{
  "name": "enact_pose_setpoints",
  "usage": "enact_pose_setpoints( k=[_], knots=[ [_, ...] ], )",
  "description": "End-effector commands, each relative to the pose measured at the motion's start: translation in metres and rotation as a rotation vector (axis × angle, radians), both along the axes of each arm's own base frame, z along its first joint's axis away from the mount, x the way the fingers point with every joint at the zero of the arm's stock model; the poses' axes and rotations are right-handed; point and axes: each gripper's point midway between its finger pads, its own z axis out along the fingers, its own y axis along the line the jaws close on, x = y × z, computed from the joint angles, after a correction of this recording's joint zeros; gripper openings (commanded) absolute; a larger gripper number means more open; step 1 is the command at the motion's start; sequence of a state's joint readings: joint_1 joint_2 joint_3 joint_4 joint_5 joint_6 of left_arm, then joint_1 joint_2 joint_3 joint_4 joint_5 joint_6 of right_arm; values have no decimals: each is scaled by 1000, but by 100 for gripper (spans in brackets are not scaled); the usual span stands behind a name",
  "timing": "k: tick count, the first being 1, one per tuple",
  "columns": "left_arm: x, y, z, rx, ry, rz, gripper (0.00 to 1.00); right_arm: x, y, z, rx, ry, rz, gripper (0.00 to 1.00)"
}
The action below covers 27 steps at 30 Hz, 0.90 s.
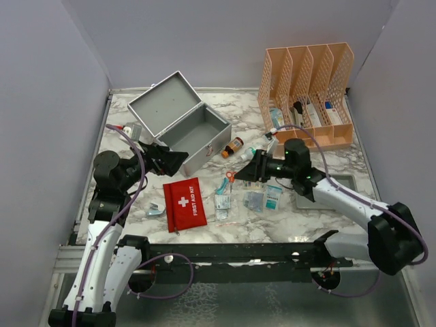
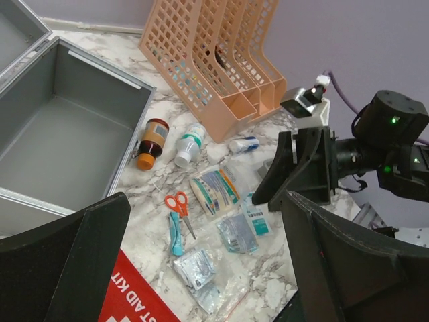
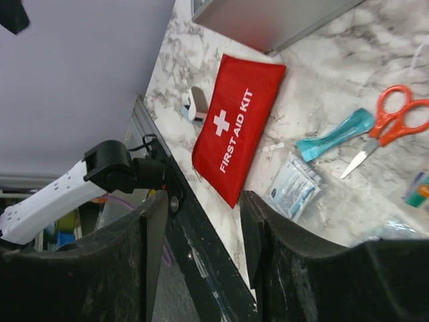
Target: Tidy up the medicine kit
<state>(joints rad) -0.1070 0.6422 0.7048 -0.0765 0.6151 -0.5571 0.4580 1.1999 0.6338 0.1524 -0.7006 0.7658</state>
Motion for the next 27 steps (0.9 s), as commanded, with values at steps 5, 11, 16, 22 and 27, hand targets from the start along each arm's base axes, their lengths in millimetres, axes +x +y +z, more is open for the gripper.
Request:
enact_pose_setpoints(
  k=[5,11,16,22,27],
  knots=[
    [9,9,15,39,-66,64,99,10,70,-50,-162,40,-69,43],
    [11,9,9,37,-52,67,99,-13,114,-93,-265,91,15,40],
    [9,3,9,38,-45,26,99,-29,140,-118,-316,136,61,40],
    [12,6,15,17,-44,55,99,-37,154,-146,-371,208,43,40],
    [14,9,12,16,-28,77,99,-32,160,-155,-409,207,15,40]
  ],
)
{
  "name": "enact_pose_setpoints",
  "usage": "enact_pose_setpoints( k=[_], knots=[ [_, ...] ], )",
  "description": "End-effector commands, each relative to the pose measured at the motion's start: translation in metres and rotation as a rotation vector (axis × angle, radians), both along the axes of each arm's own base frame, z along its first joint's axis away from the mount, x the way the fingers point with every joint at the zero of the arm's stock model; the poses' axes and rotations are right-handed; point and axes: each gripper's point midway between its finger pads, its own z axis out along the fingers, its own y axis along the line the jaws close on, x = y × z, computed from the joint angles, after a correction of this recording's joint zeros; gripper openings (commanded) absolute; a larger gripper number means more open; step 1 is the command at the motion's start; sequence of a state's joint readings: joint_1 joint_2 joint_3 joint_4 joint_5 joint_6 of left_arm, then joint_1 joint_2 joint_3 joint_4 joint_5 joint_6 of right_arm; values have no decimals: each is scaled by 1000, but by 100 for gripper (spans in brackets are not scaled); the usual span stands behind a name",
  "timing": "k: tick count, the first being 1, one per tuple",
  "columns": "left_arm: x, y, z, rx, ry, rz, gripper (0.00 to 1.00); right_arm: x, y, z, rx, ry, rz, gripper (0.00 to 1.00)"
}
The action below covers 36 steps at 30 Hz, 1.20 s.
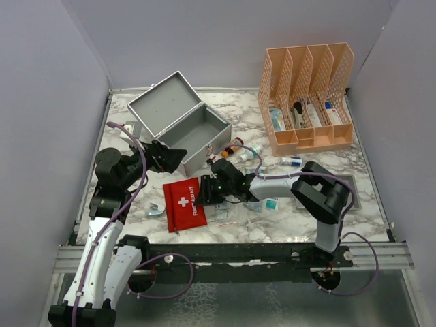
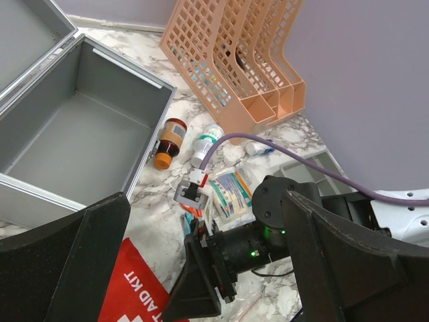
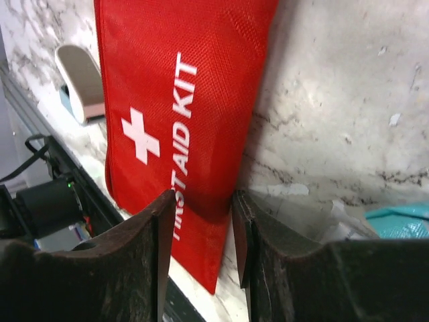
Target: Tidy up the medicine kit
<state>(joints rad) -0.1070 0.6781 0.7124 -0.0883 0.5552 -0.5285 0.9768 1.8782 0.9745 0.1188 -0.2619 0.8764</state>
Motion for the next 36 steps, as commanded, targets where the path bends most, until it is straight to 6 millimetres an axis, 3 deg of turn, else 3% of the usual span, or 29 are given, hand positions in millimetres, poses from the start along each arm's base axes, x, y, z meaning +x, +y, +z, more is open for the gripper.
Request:
enact_pose_setpoints(
  k=[1,4,10,14,19,21,29,36],
  knots=[
    [1,2,19,-11,-43,26,99,14,7,-6,-45,-23,-67,40],
    [3,6,13,-9,-25,51,99,18,4,-15,-77,-18,-94,35],
    [4,9,2,-11,27,78,99,22,-4,-13,-72,-40,-148,1],
    [3,9,-4,-18,56,79,99,24,-9,8,-17,-100,-156,1],
    [0,6,-9,-30,80,61,99,17,-21,50,81,-231,-106,1],
    [-2,5,-7,-34,79,54,97,12,-29,76,141,-308,-76,1],
    [-27,11,55,-72,-136,75,96,0,-74,173,337,-604,-97,1],
    [-45,-7,69,-148,-127,-54,95,-7,-111,262,508,-767,-207,1]
  ],
)
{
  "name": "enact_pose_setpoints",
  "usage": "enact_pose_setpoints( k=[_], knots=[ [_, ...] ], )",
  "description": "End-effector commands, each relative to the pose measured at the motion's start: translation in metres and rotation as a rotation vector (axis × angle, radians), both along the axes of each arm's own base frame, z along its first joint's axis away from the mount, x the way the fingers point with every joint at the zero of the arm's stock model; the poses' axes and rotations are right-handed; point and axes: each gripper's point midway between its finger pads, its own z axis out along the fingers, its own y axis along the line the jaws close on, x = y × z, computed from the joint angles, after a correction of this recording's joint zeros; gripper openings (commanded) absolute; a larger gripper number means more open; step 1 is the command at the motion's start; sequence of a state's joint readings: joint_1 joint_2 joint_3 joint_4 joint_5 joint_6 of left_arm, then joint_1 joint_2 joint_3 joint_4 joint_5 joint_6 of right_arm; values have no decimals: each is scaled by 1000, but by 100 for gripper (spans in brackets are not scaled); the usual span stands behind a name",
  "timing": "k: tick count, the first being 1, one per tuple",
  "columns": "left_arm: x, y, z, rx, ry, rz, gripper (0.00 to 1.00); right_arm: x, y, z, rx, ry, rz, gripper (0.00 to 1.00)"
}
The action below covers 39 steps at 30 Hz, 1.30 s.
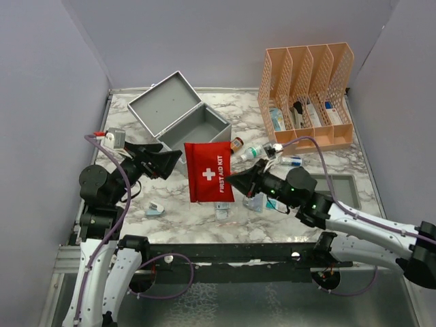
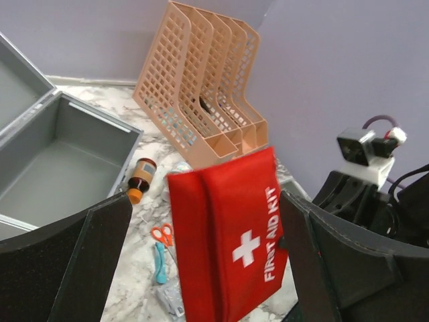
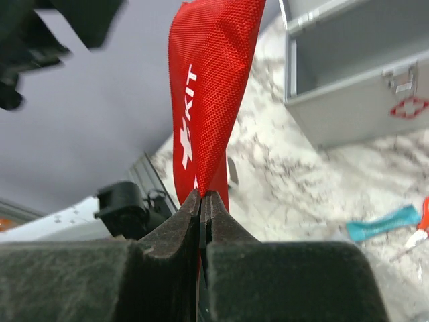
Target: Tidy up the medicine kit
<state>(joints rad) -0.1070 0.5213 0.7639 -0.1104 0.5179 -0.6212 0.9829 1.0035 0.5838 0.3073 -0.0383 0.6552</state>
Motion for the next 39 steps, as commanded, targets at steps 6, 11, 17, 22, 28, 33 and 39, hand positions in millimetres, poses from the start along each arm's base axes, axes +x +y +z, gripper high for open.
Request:
enact_pose_setpoints(
  k=[6,11,17,22,28,33,39],
  knots=[
    [-12,-34,24,-221,36,-252,94,23,-48,105,200,-112,-263,1],
    [-12,-47,23,-213,101,-374,92,17,-44,141,248,-160,-222,1],
    [-23,-52,32,-187,59,-429,61,-1,-29,163,306,-207,-90,1],
    [-31,-55,31,-170,49,-474,53,-14,-19,163,330,-188,-3,1],
    [-39,-55,30,-143,9,-492,39,-33,-13,163,365,-178,108,1],
    [-40,-55,28,-125,4,-490,42,-43,-12,164,371,-190,161,1],
    [-57,-59,45,-105,-32,-570,51,-54,-8,161,344,-207,230,1]
  ],
)
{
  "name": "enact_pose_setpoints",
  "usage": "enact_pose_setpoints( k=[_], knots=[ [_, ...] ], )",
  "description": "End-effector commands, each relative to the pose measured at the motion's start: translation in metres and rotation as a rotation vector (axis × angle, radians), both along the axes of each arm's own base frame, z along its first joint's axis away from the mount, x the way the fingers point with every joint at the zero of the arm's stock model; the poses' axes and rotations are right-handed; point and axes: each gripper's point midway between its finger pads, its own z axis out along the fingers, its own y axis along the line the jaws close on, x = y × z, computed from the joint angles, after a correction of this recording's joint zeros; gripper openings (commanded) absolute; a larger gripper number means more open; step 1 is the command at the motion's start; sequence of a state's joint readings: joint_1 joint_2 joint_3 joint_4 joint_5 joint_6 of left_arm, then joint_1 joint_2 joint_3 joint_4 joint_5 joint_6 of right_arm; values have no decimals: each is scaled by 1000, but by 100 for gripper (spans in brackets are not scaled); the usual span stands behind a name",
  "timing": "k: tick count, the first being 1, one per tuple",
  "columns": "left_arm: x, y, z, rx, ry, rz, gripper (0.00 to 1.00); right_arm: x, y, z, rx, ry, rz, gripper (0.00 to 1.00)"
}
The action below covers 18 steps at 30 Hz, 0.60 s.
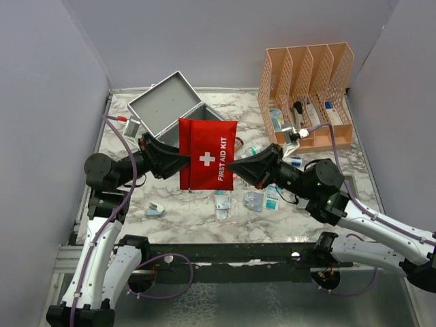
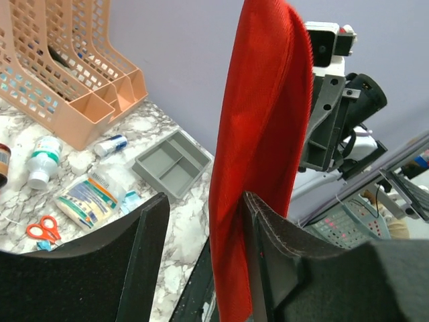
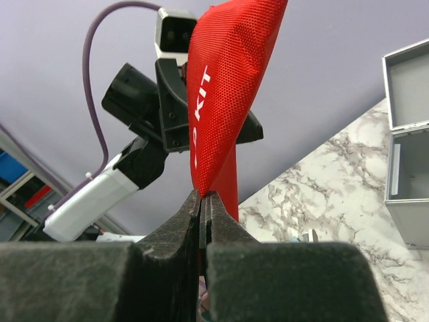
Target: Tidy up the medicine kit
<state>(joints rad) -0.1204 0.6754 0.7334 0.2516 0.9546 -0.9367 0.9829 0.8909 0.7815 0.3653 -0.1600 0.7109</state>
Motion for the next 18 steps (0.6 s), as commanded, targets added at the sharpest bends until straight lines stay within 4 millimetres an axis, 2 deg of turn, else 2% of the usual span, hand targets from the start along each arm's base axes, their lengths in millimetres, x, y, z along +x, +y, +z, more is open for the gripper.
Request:
enact_pose_setpoints(
  k=[1,4,7,10,12,13,14,15,16,18],
  knots=[
    [-25,-5,30,8,-104,-93,50,-22,2,9,16,-57,103,1],
    [-29,-10,33,9,-103,-135,38,-20,4,12,19,-63,101,1],
    [-28,-14,30,14,-80,-164,22,-15,5,10,10,-63,74,1],
    [-25,-13,23,18,-86,-144,4,-5,6,-3,-24,-33,34,1],
    [-22,-12,21,24,-94,-117,0,7,6,-15,-67,13,-22,4],
    [-19,-11,19,37,-99,-99,0,15,6,-25,-100,46,-62,17],
    [-13,-9,13,54,-80,-67,0,25,4,-36,-130,83,-112,39],
    [-5,-7,6,79,-61,-26,0,33,2,-48,-163,117,-157,55],
    [4,-4,-4,110,-34,20,0,40,0,-60,-193,144,-198,63],
    [25,6,-31,181,57,131,0,53,-2,-82,-255,188,-265,69]
  ],
)
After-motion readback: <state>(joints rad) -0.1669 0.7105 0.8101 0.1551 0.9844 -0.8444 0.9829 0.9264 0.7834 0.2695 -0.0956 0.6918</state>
